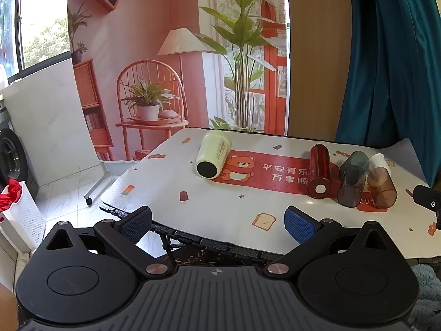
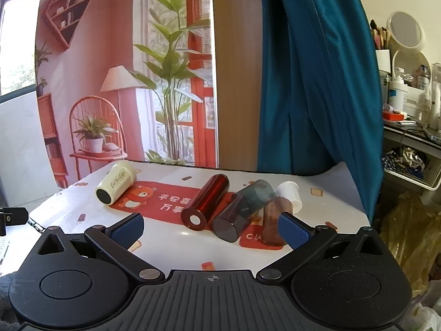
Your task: Flip cup upright
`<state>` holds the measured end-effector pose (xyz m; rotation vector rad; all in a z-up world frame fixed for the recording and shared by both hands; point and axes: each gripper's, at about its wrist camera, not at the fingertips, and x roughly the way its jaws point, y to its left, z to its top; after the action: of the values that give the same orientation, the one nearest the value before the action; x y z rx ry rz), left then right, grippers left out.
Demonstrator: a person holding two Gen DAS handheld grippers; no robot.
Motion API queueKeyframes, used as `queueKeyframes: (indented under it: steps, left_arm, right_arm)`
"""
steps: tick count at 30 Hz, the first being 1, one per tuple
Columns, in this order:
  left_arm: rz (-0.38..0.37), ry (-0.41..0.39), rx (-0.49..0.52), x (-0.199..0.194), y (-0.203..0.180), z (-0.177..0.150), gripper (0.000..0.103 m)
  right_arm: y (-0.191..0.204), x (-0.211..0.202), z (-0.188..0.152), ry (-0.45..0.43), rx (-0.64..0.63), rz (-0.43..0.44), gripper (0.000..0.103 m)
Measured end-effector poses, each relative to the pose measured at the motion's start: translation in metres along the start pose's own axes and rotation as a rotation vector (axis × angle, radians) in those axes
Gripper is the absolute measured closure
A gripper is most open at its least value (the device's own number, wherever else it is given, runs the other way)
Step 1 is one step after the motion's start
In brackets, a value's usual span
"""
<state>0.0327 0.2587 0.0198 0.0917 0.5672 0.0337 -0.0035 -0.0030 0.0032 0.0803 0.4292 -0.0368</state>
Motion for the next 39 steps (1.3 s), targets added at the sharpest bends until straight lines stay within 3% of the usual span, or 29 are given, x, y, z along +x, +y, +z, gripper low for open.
queueKeyframes:
  steps: [39]
  left_arm:
    - [-0.006, 0.037, 0.014, 0.003, 0.0, -0.002, 0.0]
  right_arm:
    - [-0.004, 0.008, -0.006, 0.041, 0.019, -0.004, 0.0]
